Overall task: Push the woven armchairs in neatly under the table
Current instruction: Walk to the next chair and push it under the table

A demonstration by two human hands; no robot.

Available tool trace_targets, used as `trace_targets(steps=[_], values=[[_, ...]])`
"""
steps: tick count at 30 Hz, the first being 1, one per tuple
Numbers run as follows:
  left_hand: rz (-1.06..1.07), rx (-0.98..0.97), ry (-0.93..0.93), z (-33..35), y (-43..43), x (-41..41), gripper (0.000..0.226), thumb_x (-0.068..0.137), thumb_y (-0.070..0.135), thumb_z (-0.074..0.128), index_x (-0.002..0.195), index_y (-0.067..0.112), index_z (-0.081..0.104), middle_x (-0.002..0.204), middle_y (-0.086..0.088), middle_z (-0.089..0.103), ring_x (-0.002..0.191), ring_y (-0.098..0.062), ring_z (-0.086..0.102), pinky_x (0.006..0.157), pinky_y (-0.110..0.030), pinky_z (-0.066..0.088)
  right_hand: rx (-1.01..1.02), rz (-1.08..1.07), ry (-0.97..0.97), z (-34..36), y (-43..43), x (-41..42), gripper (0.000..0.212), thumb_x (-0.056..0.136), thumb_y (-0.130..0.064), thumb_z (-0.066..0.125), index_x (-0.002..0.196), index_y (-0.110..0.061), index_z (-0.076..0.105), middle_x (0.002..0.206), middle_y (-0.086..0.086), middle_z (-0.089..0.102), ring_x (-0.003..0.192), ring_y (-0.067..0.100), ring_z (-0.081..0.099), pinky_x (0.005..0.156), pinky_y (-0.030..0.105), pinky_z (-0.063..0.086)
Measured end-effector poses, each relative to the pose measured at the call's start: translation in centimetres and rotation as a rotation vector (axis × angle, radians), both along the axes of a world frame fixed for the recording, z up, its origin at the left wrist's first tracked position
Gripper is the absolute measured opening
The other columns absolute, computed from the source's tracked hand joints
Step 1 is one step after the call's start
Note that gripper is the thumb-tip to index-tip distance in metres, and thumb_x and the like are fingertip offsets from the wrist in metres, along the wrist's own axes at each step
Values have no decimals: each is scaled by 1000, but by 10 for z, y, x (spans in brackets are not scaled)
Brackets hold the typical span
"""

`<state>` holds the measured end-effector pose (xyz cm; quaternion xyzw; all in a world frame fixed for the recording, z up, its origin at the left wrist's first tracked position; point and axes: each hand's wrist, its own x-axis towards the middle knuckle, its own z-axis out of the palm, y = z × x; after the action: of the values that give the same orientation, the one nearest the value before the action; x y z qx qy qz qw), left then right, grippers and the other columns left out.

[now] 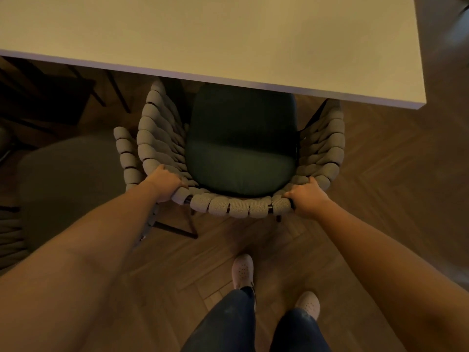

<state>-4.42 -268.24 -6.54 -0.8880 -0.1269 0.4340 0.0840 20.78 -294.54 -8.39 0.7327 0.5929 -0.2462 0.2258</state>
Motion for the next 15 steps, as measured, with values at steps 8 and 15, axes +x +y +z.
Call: trace_targets(steps=[8, 15], values=[[7, 42, 17, -10, 23, 19, 41, 99, 30, 48, 138, 40, 44, 141, 8, 49, 129, -20, 47, 112, -49, 26, -23, -2, 11, -5, 24, 15, 40, 93, -31, 56, 132, -37, 50, 127, -3, 57, 123, 22, 49, 109, 53, 24], [7, 86, 49, -18, 33, 20, 50, 97, 31, 52, 144, 40, 37, 148, 3, 40, 137, -24, 37, 115, -49, 23, -44, 10, 4, -7, 32, 14, 39, 96, -27, 51, 134, -35, 50, 131, 2, 53, 124, 24, 47, 110, 57, 21]])
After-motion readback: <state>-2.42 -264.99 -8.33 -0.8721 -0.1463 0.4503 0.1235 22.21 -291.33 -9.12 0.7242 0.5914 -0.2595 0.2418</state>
